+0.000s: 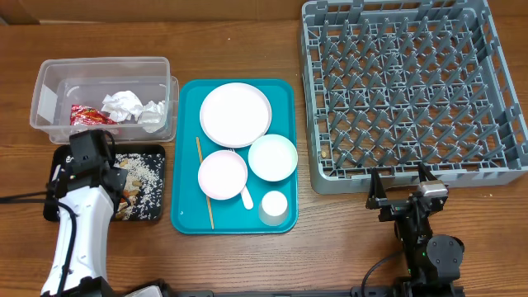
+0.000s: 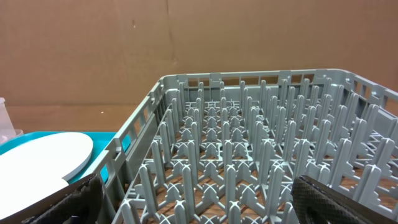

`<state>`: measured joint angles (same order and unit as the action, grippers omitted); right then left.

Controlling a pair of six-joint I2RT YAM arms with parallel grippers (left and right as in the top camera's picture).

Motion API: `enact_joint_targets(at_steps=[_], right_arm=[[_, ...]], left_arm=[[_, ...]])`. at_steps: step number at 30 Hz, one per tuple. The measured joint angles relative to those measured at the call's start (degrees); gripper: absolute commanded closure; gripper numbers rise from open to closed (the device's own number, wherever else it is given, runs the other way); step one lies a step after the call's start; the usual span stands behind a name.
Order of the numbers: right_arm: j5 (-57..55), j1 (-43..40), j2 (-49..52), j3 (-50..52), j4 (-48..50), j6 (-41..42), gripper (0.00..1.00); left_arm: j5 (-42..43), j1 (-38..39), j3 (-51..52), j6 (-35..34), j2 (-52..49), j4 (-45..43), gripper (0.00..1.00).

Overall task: Sort waste into correct bins and load items into the dishwasher
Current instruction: 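Carry the carrot left and drop it onto the black tray, then move the left gripper right over the pink bowl on the teal tray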

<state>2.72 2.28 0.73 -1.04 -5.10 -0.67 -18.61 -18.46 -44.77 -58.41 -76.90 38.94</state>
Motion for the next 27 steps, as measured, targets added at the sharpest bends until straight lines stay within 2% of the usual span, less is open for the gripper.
enact_joint_targets(at_steps=[6,7,8,9,10,23,27], right_arm=[[0.02,0.0,0.0,0.0,0.02,0.0,0.0],[0.02,0.0,0.0,0.0,0.0,0.0,0.0],[0.0,0.0,0.0,0.0,0.0,-0.02,0.0],[0.0,0.0,0.0,0.0,0.02,0.0,0.0],[0.02,0.0,0.0,0.0,0.02,0.0,0.0],[0.0,0.0,0.0,0.0,0.02,0.0,0.0],[0.0,0.0,0.0,0.0,0.0,0.0,0.0]], left_arm=[[0.37,-0.02,4.02,0.0,0.0,-4.76,0.96],[0.37,-0.02,4.07,0.02,0.0,-4.81,0.93],[0.33,-0.02,4.11,0.04,0.0,-5.11,0.85],[0.11,-0.02,4.11,0.17,0.0,-5.51,0.71],[-0.09,-0.02,4.11,0.39,0.0,-5.6,0.65],[-1.42,-0.02,4.11,3.98,0.0,-6.01,0.62],[-0.31,-0.02,3.06,8.9,0.0,-4.48,0.62]])
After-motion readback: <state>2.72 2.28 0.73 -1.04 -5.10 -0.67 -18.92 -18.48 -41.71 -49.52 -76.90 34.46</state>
